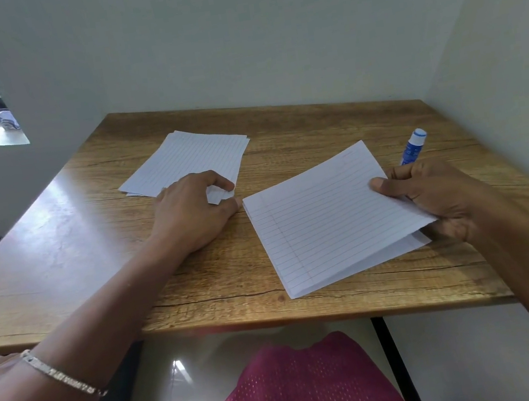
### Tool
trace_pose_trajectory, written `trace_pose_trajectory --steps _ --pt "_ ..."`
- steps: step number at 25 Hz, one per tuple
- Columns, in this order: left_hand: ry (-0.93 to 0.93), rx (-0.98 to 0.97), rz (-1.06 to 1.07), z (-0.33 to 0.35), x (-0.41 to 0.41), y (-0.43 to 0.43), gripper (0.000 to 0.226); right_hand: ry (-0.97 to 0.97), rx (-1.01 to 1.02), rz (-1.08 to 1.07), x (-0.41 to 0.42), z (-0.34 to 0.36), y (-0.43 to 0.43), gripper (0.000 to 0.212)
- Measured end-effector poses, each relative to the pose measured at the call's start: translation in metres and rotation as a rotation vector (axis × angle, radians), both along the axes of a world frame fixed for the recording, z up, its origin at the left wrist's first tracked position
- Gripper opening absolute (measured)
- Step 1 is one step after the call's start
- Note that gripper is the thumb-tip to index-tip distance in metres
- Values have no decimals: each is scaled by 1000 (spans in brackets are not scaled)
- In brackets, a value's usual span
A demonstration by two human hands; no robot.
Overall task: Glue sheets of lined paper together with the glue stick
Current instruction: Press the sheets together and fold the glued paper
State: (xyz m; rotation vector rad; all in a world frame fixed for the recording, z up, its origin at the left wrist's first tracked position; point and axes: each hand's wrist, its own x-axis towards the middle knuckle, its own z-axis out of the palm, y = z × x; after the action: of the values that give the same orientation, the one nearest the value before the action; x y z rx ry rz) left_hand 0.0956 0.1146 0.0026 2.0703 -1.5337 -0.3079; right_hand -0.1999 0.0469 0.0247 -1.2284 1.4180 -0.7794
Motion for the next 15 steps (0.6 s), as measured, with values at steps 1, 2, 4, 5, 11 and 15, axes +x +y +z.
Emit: trace_pose_trajectory --steps 1,2,4,5,11,15 --pt "-3 -1 -1 0 0 0 37 0 -1 -1 0 0 0 6" --pt "-3 -3 -2 -1 0 0 36 0 -1 0 1 0 0 7" --pt "0 -4 -4 -1 0 0 36 -1 1 2 0 -1 0 8" --pt "0 -6 -4 -1 0 0 36 -2 0 4 0 -1 -1 9" --pt "-5 -14 -13 -3 2 -2 35 10 -17 -9 2 -3 0 7" --pt "-1 -25 -9 -4 2 -3 37 10 -30 -9 3 -3 1 7"
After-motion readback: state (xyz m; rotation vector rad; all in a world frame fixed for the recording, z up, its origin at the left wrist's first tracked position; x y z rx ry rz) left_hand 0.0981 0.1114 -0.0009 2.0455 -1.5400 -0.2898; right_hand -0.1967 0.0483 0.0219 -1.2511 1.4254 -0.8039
